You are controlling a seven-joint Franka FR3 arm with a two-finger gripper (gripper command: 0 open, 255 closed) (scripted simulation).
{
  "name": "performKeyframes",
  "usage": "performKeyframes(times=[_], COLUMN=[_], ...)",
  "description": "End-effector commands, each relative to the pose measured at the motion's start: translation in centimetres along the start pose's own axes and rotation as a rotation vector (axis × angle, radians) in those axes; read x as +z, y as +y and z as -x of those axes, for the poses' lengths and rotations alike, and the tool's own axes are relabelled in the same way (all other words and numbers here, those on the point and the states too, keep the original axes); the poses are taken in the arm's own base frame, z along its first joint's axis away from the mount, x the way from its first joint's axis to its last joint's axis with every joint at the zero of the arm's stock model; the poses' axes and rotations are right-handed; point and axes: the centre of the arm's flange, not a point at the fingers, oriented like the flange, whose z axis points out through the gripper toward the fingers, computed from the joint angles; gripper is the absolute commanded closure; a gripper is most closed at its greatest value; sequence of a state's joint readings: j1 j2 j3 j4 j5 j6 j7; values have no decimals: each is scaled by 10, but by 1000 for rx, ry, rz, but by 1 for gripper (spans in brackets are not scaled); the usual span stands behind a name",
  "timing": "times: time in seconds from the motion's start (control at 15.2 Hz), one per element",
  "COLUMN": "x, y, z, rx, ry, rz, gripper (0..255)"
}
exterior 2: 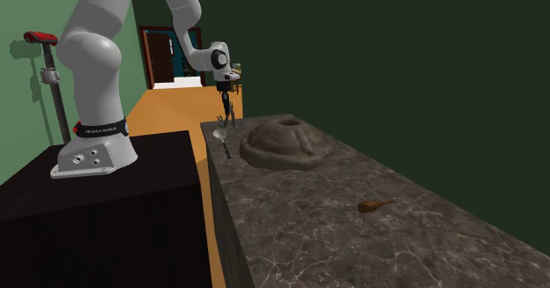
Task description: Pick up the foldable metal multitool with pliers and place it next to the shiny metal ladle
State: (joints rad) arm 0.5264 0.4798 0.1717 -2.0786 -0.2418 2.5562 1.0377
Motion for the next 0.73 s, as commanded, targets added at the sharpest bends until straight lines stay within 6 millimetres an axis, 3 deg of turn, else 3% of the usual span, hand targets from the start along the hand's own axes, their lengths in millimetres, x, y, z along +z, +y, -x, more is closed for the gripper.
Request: performKeyframes(times=[0.0, 0.46, 0.53, 0.66], x=[5, 5, 5, 5], y=[0, 0, 0, 0], z=[0, 0, 0, 0], rx=[0, 0, 0, 0], ry=[0, 0, 0, 0], rz=[0, 0, 0, 0], gripper=[255, 255, 0, 0])
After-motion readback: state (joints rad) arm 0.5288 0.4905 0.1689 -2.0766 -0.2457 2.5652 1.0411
